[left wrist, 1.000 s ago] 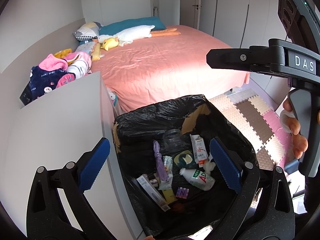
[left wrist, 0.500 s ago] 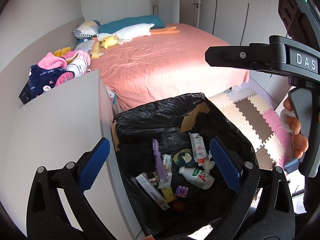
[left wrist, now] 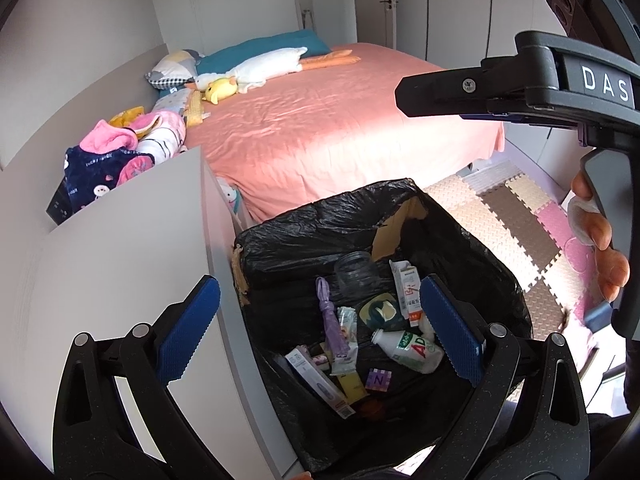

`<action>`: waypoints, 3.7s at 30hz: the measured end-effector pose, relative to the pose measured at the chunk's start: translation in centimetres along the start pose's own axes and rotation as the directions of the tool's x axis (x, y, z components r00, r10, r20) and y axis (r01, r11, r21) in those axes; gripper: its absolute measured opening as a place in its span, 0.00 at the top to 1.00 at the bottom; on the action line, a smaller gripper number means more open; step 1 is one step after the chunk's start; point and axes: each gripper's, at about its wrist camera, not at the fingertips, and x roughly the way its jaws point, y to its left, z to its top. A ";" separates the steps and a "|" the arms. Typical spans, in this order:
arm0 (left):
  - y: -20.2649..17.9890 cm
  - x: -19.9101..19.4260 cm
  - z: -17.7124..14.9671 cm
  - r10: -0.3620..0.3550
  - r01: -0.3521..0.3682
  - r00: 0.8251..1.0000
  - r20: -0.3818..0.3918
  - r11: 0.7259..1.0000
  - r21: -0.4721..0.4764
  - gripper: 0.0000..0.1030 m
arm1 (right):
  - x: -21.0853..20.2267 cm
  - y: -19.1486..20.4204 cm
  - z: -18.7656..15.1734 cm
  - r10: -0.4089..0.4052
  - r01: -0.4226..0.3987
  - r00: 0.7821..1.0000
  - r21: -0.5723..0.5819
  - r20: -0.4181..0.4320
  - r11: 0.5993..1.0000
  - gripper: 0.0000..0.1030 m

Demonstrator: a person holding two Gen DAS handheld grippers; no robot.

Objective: Collect trash

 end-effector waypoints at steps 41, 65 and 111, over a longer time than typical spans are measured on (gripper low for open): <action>0.1 1.1 -1.5 0.016 -0.018 0.998 -0.053 0.999 -0.032 0.06 | -0.4 -0.3 -0.3 -0.007 0.007 1.000 -0.002 -0.004 1.000 0.13; 0.5 -0.4 -1.9 -0.006 0.013 0.998 0.061 0.994 -0.112 0.06 | -0.6 0.2 -0.3 -0.020 0.020 1.000 -0.006 0.000 1.000 0.13; 0.1 1.0 -2.1 0.034 -0.036 0.999 -0.030 0.997 -0.075 0.06 | -1.1 0.0 -0.9 -0.056 0.057 0.998 -0.025 0.013 0.998 0.13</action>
